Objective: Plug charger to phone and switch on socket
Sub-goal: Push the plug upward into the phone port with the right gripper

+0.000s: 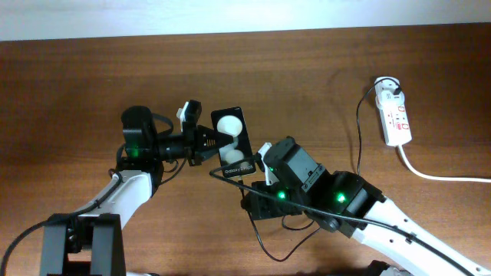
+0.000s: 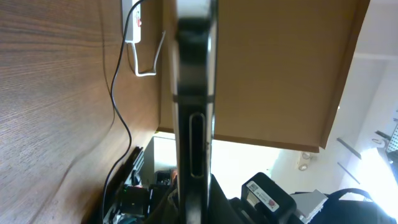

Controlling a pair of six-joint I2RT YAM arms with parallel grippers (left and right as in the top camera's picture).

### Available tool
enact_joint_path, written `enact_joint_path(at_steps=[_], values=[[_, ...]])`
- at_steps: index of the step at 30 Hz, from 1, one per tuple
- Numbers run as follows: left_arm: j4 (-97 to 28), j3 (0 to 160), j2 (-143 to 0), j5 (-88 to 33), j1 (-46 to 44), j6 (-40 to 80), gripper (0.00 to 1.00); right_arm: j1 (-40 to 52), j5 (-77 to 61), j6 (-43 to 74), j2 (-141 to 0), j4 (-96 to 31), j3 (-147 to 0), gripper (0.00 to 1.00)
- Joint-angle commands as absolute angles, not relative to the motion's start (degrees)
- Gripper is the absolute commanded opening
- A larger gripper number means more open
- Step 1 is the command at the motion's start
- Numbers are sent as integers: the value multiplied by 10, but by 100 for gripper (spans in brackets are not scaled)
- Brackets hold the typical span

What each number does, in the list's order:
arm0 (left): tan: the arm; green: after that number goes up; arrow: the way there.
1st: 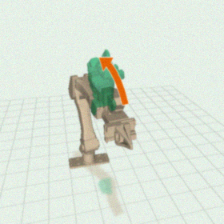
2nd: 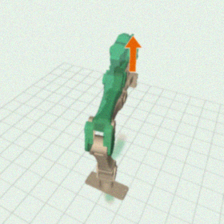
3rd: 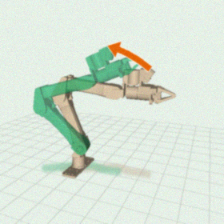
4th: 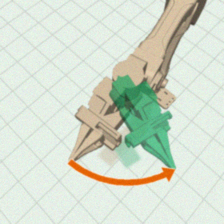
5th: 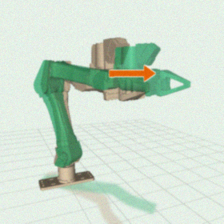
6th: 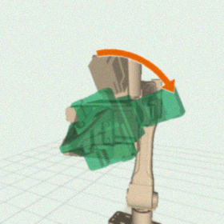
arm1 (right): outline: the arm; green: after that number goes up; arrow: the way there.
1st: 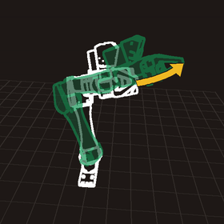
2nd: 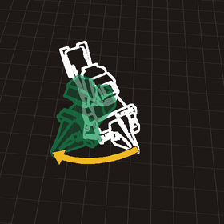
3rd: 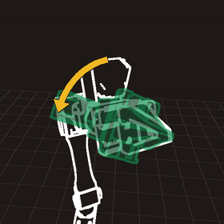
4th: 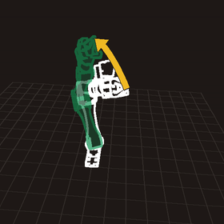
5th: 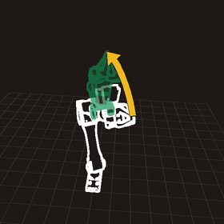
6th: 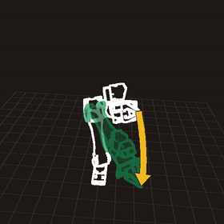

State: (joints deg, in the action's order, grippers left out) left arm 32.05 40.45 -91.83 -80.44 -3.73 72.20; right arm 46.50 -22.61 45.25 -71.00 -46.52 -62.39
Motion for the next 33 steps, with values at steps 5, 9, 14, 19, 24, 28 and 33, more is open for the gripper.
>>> enact_joint_path(at_steps=[5,9,14,19,24,28,33], values=[[325,412,-919,-834,-36,706,0,469,-224,460,-713,-466,-620,4],[325,412,-919,-838,-36,691,0,469,-224,459,-713,-462,-620,4],[325,412,-919,-838,-36,684,0,469,-223,459,-713,-462,-620,4],[325,412,-919,-836,-36,665,0,469,-228,459,-712,-465,-620,4],[325,412,-919,-825,-36,665,0,469,-236,457,-712,-467,-620,4],[325,412,-919,-825,-36,665,0,469,-236,457,-712,-472,-620,4],[324,412,-919,-821,-36,665,0,469,-236,457,-712,-473,-620,4]])
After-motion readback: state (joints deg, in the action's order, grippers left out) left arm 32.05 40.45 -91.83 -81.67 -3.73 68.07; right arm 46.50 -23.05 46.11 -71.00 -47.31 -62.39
